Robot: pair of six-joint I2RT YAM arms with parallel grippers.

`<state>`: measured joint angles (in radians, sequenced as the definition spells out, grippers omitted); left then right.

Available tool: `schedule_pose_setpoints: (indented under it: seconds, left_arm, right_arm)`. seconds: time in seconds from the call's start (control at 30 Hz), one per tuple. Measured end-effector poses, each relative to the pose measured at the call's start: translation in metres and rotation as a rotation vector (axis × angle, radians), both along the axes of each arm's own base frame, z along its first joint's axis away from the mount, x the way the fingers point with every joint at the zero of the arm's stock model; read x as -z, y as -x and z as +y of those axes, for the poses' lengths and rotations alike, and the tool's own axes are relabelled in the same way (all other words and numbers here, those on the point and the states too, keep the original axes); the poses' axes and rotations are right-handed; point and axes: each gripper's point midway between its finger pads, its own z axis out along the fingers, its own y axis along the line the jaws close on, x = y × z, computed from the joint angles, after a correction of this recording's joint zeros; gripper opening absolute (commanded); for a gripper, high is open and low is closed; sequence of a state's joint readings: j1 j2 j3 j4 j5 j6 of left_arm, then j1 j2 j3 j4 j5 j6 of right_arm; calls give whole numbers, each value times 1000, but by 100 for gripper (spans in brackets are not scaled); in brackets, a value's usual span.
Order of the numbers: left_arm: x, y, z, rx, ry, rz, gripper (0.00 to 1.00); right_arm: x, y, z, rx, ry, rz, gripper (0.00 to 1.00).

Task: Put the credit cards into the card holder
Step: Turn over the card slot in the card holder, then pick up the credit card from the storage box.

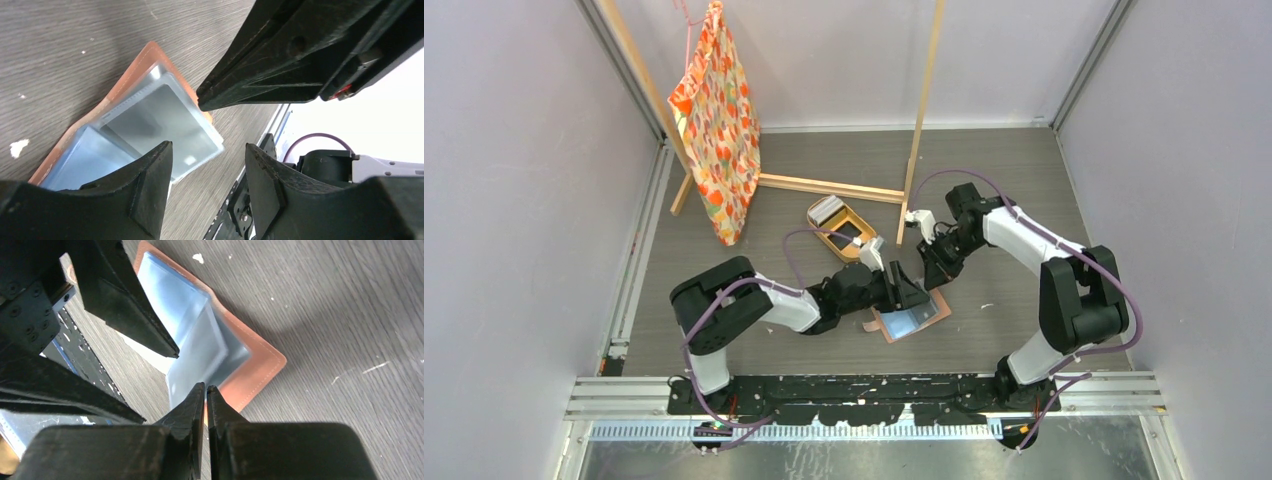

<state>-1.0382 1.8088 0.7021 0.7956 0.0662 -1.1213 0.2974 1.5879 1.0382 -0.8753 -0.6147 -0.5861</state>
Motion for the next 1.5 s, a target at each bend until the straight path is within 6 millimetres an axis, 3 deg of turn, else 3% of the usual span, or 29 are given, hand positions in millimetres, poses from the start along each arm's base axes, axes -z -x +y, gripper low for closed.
schedule_pose_setpoints:
  seconds: [0.2, 0.37, 0.5, 0.67, 0.77, 0.83, 1.0, 1.1, 1.23, 1.3, 1.37, 1.43, 1.5]
  left_arm:
    - [-9, -5, -8, 2, 4, -11, 56]
    - [-2, -8, -9, -1, -17, 0, 49]
    - [7, -13, -5, -11, -43, 3, 49]
    - [4, -16, 3, -5, -88, -49, 51]
    - [-19, -17, 17, -10, -121, -132, 53]
    - [-45, -19, 29, -25, -133, -216, 55]
    - [-100, -24, 66, -92, -157, -416, 87]
    - [-102, -28, 91, -132, -186, -452, 91]
    - [-84, -52, 133, -183, -238, -400, 90]
    - [-75, -66, 155, -201, -277, -350, 90]
    - [-74, -71, 169, -192, -335, -324, 89]
    - [-84, -76, 174, -174, -387, -327, 88]
    - [-106, -82, 175, -157, -432, -357, 87]
  right_arm:
    - [1, -4, -7, 49, 22, 11, 10]
    - [-4, -6, -12, 93, -1, 27, 11]
    - [-14, -3, -15, 102, -29, 44, 11]
    - [-23, 5, -8, 51, -72, 115, 10]
    - [-18, 10, -4, 22, -78, 169, 10]
    - [-12, 15, -3, 9, -64, 200, 11]
    - [8, 15, -4, -2, 43, 197, 11]
    - [22, 11, -10, 4, 119, 190, 10]
    - [27, 8, -16, 5, 154, 175, 10]
    - [19, 6, -17, -6, 143, 138, 11]
    - [-2, 2, -19, -15, 108, 45, 14]
    - [-27, -2, -22, -10, 61, -67, 20]
    - [-61, -5, -26, 14, 2, -206, 32]
